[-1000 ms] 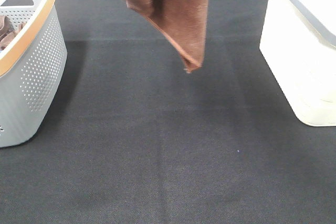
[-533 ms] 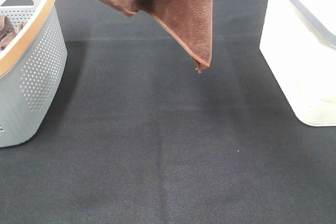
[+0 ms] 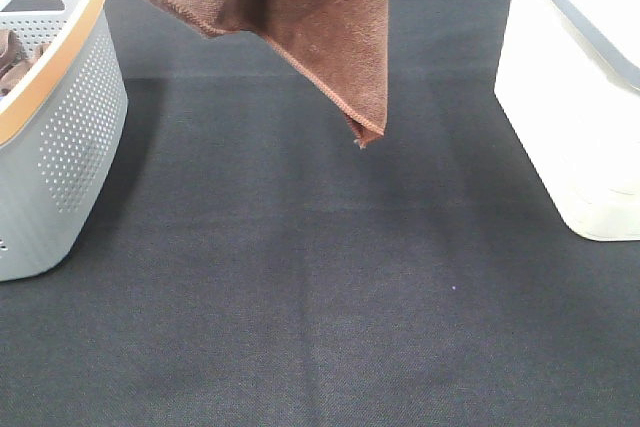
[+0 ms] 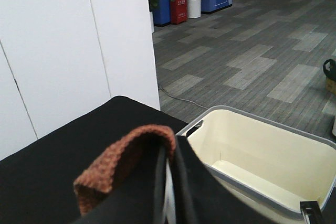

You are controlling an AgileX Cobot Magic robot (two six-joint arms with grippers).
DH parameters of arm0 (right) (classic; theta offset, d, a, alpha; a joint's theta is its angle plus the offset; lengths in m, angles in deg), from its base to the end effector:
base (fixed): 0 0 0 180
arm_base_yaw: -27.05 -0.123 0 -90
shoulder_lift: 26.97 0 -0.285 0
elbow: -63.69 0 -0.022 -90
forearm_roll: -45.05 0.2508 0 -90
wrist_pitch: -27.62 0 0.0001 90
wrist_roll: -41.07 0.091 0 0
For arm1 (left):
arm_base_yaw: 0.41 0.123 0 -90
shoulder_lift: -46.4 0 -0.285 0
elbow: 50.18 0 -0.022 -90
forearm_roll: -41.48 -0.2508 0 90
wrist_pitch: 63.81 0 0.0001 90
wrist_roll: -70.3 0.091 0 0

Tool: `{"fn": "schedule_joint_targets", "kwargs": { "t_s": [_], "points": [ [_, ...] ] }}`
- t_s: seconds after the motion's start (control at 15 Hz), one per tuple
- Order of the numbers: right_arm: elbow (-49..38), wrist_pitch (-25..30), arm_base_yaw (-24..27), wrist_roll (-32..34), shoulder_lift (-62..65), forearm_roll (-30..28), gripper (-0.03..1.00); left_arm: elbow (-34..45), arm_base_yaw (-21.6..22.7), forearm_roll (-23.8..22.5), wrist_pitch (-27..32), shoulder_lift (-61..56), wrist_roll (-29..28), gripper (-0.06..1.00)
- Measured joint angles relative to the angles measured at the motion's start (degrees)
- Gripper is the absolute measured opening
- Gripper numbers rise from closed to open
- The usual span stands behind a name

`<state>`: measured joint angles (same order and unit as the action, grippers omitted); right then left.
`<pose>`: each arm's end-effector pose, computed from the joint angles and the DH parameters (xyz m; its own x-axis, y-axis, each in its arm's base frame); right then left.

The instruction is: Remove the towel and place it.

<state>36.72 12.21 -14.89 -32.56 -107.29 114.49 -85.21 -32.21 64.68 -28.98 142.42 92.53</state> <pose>0.2266 0.1733 0.3324 -0.1113 -0.2110 -0.9711 -0.4774 0.8684 -0.1340 0.2671 -0.1898 0.5417 -0.0182 0.0682 -0.9975 0.7061 0.7073 0.0355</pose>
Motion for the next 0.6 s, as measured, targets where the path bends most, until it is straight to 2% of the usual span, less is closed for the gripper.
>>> {"fn": "schedule_joint_targets", "kwargs": {
  "t_s": [0.33, 0.4, 0.47, 0.53, 0.6],
  "points": [
    [0.0, 0.0, 0.0, 0.0, 0.0, 0.0, 0.3, 0.0, 0.0, -1.2, 0.0, 0.0, -1.8, 0.02],
    [0.0, 0.0, 0.0, 0.0, 0.0, 0.0, 0.26, 0.0, 0.0, -1.1, 0.0, 0.0, -2.1, 0.02],
    [0.0, 0.0, 0.0, 0.0, 0.0, 0.0, 0.11, 0.0, 0.0, -1.0, 0.0, 0.0, -2.1, 0.02],
    [0.0, 0.0, 0.0, 0.0, 0.0, 0.0, 0.02, 0.0, 0.0, -0.3, 0.1, 0.0, -2.1, 0.02],
    [0.0, 0.0, 0.0, 0.0, 0.0, 0.0, 0.0, 0.0, 0.0, 0.2, 0.1, 0.0, -2.2, 0.02]
  ]
}}
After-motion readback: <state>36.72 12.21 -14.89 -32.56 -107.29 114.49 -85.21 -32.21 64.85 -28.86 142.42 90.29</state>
